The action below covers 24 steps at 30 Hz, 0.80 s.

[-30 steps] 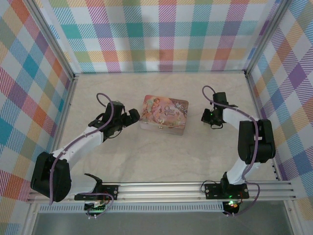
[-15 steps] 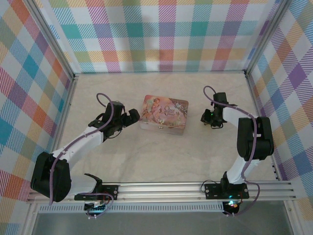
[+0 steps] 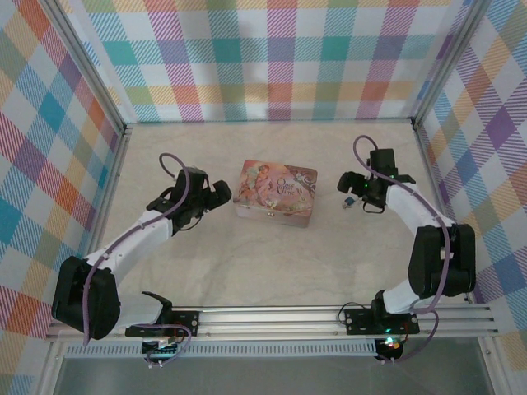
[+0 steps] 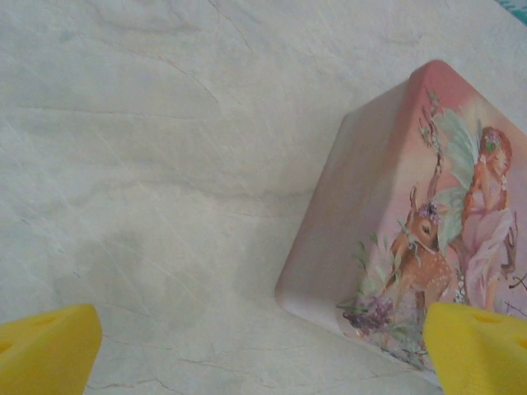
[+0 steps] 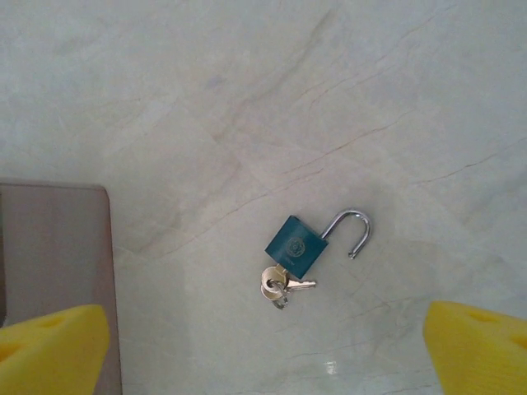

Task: Unlock a padlock with a key

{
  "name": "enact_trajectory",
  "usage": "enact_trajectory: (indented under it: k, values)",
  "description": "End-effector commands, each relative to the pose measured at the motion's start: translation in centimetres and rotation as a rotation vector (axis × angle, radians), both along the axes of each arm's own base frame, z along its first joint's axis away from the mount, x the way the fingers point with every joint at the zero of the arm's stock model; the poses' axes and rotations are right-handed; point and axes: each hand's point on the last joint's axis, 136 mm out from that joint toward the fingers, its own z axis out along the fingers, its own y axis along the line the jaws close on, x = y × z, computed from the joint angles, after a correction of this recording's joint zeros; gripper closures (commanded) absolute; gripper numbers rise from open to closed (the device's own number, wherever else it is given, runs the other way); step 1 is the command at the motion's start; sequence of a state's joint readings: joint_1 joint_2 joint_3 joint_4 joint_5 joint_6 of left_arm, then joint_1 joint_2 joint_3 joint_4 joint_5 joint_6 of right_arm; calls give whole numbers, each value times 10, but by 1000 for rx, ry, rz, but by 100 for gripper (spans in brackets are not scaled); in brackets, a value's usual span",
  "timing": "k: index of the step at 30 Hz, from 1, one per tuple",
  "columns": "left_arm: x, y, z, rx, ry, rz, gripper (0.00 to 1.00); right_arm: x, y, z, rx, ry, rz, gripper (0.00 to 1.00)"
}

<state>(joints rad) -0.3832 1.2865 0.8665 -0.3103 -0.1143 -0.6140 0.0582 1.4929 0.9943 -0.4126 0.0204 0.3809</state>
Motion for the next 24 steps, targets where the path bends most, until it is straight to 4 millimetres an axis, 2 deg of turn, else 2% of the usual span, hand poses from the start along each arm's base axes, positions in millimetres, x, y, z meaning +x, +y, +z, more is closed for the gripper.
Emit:
enact_trajectory:
  k: [1,6,9,11,14,17,20,24]
  values:
    - [8,27,20,114,-43,65,0,-2,-16,12,-61,-48,-43,0]
    - [16,63,29,340,-85,135,0,8,-32,36,-145,-254,-85,0]
    - [15,93,22,502,-117,221,0,6,-42,45,-229,-407,-82,0]
    - [17,106,17,554,-142,246,0,0,-52,46,-316,-480,-87,0]
    - [15,123,-1,604,-127,256,0,-10,-62,42,-403,-504,-83,0]
    - [17,133,-12,596,-111,256,0,-13,-63,34,-402,-522,-89,0]
    - [23,138,-14,593,-148,252,0,-8,-57,20,-378,-548,-70,0]
    - [28,148,-39,587,-113,246,0,0,-51,6,-363,-588,-43,0]
